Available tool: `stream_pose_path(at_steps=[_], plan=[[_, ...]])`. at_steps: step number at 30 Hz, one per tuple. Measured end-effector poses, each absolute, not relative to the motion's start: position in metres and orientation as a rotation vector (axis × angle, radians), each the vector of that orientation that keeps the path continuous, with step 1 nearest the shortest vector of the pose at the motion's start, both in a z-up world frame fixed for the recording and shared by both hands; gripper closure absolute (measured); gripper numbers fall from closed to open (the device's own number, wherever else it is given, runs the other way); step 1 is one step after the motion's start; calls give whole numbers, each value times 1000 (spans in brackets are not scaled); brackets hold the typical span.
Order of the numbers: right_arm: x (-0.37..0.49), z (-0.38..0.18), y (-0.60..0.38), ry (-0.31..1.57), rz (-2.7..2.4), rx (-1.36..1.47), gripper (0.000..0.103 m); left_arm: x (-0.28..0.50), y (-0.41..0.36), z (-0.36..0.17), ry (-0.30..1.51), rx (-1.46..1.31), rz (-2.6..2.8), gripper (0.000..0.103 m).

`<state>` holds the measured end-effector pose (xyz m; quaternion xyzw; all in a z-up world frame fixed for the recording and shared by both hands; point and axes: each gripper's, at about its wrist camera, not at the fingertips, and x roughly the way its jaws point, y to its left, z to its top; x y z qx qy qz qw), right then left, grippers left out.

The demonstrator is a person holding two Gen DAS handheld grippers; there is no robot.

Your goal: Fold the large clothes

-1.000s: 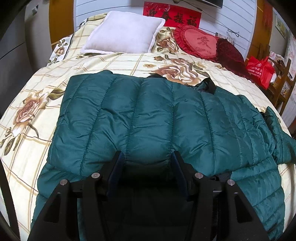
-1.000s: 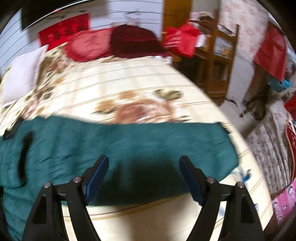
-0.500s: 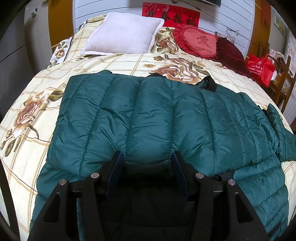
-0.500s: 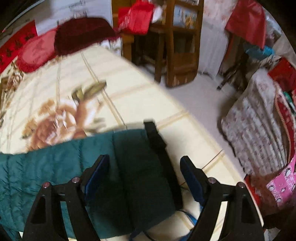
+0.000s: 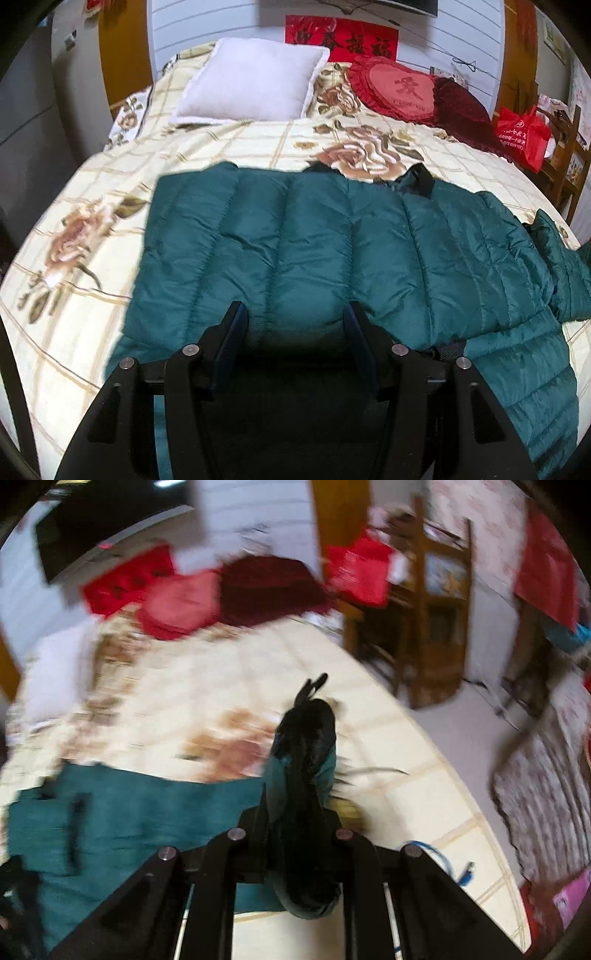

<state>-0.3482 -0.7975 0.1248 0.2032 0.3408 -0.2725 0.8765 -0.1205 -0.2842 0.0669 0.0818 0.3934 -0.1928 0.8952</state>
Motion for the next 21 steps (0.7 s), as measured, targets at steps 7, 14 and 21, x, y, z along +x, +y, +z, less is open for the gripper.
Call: stream_pose_path(at_steps=[7,14,21], plan=[[-273,179,-683,722,-272,326,88,-126,-263,82,808,166,-395,66],[-187,187,-562,734,-65,217,96,-124,-230,87,822,110,-370,66],[-168,155,-542,852,-165,123,26,-121,-204,79,858,52,-367,66]])
